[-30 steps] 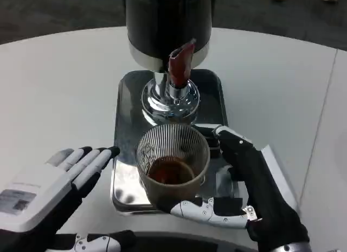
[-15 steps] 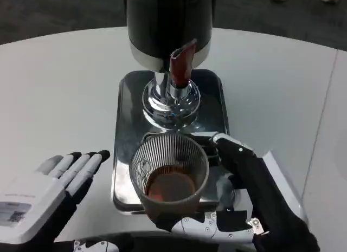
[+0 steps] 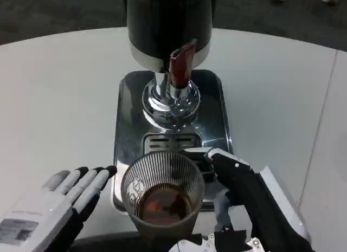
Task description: Grasp the cup under the faucet to collect the drink, then remove the cup.
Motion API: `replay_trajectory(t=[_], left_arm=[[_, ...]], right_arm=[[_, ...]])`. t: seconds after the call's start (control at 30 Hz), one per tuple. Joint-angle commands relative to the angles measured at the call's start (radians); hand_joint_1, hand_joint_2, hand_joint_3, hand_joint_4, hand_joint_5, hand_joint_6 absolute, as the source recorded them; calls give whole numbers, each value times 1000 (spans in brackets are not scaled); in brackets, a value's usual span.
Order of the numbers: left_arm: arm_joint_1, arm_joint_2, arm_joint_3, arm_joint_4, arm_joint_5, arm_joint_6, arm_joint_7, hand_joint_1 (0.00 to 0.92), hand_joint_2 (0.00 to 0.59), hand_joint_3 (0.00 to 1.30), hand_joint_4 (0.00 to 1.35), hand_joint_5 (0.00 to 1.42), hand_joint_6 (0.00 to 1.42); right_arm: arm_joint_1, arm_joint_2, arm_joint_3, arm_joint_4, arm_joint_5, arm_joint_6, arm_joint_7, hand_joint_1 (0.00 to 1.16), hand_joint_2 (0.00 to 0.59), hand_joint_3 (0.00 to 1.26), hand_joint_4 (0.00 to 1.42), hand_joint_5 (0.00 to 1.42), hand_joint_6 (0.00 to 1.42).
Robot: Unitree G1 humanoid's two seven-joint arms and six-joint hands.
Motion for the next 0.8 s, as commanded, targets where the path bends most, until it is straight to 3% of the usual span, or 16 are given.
replay_trajectory(t=[0.03, 0.27, 0.5, 0.8], left_arm=[[41, -26, 1, -27, 10, -28, 57, 0, 88, 0, 0, 0, 0], [85, -64, 14, -59, 11, -77, 132, 0, 102, 0, 0, 0, 0], [115, -75, 28, -84, 0, -98, 134, 0, 102, 0, 0, 0, 0], [98, -77, 16, -83, 3, -81, 111, 0, 101, 0, 0, 0, 0]], right_arm=[[25, 3, 20, -48, 0, -30, -9, 1021, 176, 817, 1055, 1059, 1379], [72, -2, 29, -93, -9, -41, -16, 1019, 181, 817, 1055, 1059, 1379], [120, -8, 32, -150, -1, -28, -7, 1018, 183, 817, 1055, 1059, 1379], [114, -9, 20, -145, -1, -31, -7, 1017, 184, 817, 1065, 1071, 1379]])
